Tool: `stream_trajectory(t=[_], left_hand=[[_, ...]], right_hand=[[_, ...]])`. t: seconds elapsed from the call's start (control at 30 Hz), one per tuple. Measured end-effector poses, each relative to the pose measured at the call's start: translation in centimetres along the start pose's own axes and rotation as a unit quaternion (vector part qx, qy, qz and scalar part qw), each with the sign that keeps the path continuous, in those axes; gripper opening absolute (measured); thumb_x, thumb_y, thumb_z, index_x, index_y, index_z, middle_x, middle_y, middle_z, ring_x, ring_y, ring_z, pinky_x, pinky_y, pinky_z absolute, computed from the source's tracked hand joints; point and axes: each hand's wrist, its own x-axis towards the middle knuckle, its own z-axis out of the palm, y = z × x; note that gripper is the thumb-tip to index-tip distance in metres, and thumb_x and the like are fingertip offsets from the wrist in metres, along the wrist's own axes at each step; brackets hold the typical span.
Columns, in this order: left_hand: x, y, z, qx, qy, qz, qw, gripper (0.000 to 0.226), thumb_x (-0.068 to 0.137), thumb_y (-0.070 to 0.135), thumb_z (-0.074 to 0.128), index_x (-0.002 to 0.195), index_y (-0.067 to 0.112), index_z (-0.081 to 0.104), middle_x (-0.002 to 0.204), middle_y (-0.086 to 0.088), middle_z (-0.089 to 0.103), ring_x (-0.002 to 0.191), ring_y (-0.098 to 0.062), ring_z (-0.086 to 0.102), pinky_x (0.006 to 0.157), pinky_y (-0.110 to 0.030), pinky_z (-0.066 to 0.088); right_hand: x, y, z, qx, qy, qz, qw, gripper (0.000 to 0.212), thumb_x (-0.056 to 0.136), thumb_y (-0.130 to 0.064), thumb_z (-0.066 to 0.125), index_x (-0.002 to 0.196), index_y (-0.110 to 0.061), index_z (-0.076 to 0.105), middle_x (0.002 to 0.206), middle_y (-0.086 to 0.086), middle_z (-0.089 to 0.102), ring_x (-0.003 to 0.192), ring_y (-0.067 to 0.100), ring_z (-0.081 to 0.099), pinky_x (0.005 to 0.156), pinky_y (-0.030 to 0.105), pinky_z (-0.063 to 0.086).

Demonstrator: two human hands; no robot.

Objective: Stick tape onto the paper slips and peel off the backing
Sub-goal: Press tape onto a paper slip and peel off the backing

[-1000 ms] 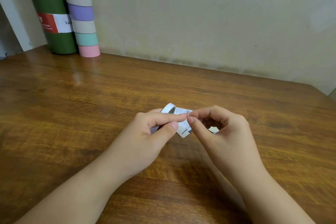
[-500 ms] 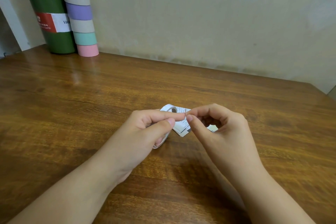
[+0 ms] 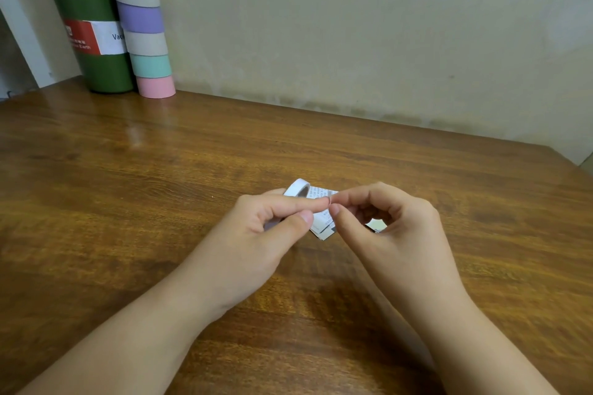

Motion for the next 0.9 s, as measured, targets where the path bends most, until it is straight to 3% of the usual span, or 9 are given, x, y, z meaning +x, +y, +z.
stream_trajectory(t=[0.2, 0.27, 0.33, 0.4, 0.53, 0.6, 0.67, 0.8, 0.9], left_hand=[[0.0, 0.4, 0.0, -0.023, 0.000, -0.024, 0.999, 0.028, 0.093, 0.004, 0.047, 0.100, 0.018, 0.070, 0.050, 0.027, 0.055, 0.058, 0.013, 0.053, 0.063, 0.000, 0.036], [0.1, 0.2, -0.1, -0.036, 0.010, -0.033, 0.999, 0.024, 0.094, 0.013, 0.053, 0.097, 0.025, 0.074, 0.049, 0.022, 0.051, 0.053, 0.004, 0.048, 0.063, -0.004, 0.035], [0.1, -0.1, -0.2, -0.045, 0.019, -0.043, 0.998, 0.023, 0.091, 0.022, 0.056, 0.094, 0.033, 0.076, 0.051, 0.015, 0.041, 0.056, -0.010, 0.038, 0.061, -0.016, 0.033], [0.1, -0.5, -0.3, -0.049, 0.023, -0.048, 0.997, 0.028, 0.093, 0.016, 0.054, 0.095, 0.034, 0.075, 0.052, 0.011, 0.038, 0.059, -0.016, 0.034, 0.061, -0.021, 0.032], [-0.1, 0.1, -0.2, -0.019, 0.000, -0.020, 1.000, 0.031, 0.093, 0.007, 0.049, 0.097, 0.026, 0.073, 0.051, 0.021, 0.051, 0.056, 0.005, 0.049, 0.063, -0.005, 0.035], [-0.2, 0.2, -0.2, 0.017, -0.013, 0.008, 1.000, 0.030, 0.094, 0.007, 0.051, 0.099, 0.029, 0.070, 0.070, 0.027, 0.062, 0.074, 0.014, 0.057, 0.069, 0.001, 0.036], [-0.2, -0.2, -0.1, 0.063, -0.013, 0.032, 0.997, 0.026, 0.092, 0.018, 0.053, 0.103, 0.035, 0.069, 0.096, 0.027, 0.062, 0.093, 0.014, 0.056, 0.075, 0.001, 0.036], [-0.3, -1.1, 0.1, 0.182, 0.001, 0.070, 0.981, 0.033, 0.085, 0.028, 0.049, 0.112, 0.044, 0.060, 0.084, 0.023, 0.051, 0.071, 0.004, 0.052, 0.063, -0.005, 0.037], [-0.4, -1.3, 0.2, 0.208, 0.010, 0.076, 0.975, 0.036, 0.085, 0.030, 0.049, 0.116, 0.045, 0.058, 0.084, 0.013, 0.048, 0.068, -0.003, 0.049, 0.060, -0.009, 0.037]], right_hand=[[0.0, 0.0, -0.1, -0.002, -0.001, 0.002, 1.000, 0.013, 0.077, -0.008, 0.072, 0.074, -0.021, 0.072, 0.066, -0.010, 0.066, 0.067, 0.005, 0.059, 0.063, 0.008, 0.042], [0.0, 0.0, -0.1, -0.003, -0.001, 0.002, 1.000, 0.012, 0.077, -0.008, 0.072, 0.074, -0.020, 0.072, 0.066, -0.010, 0.066, 0.066, 0.005, 0.058, 0.063, 0.008, 0.042], [0.1, 0.0, -0.1, -0.004, -0.001, 0.004, 1.000, 0.012, 0.077, -0.009, 0.072, 0.074, -0.020, 0.072, 0.066, -0.010, 0.065, 0.066, 0.005, 0.058, 0.063, 0.008, 0.042], [0.1, 0.0, -0.1, -0.004, 0.001, 0.004, 1.000, 0.012, 0.078, -0.009, 0.072, 0.074, -0.021, 0.072, 0.066, -0.011, 0.066, 0.067, 0.005, 0.058, 0.063, 0.009, 0.042], [0.1, -0.1, 0.0, 0.000, 0.007, 0.013, 1.000, 0.012, 0.078, -0.012, 0.072, 0.074, -0.022, 0.071, 0.065, -0.010, 0.065, 0.065, 0.005, 0.057, 0.063, 0.010, 0.043], [0.0, -0.1, -0.1, 0.001, 0.004, 0.030, 1.000, 0.009, 0.078, -0.013, 0.072, 0.074, -0.021, 0.072, 0.064, -0.008, 0.065, 0.063, 0.004, 0.056, 0.061, 0.010, 0.042], [0.0, -0.2, -0.2, 0.001, -0.003, 0.051, 0.999, 0.008, 0.079, -0.015, 0.072, 0.073, -0.021, 0.073, 0.064, -0.005, 0.067, 0.061, 0.006, 0.057, 0.059, 0.010, 0.043], [0.1, -0.2, -0.3, -0.010, -0.016, 0.076, 0.997, 0.009, 0.079, -0.019, 0.072, 0.072, -0.024, 0.073, 0.068, -0.009, 0.069, 0.061, 0.007, 0.060, 0.057, 0.010, 0.043], [0.1, -0.2, -0.3, -0.008, -0.024, 0.082, 0.996, 0.009, 0.080, -0.020, 0.071, 0.073, -0.025, 0.072, 0.067, -0.015, 0.068, 0.059, -0.001, 0.060, 0.056, 0.007, 0.042]])
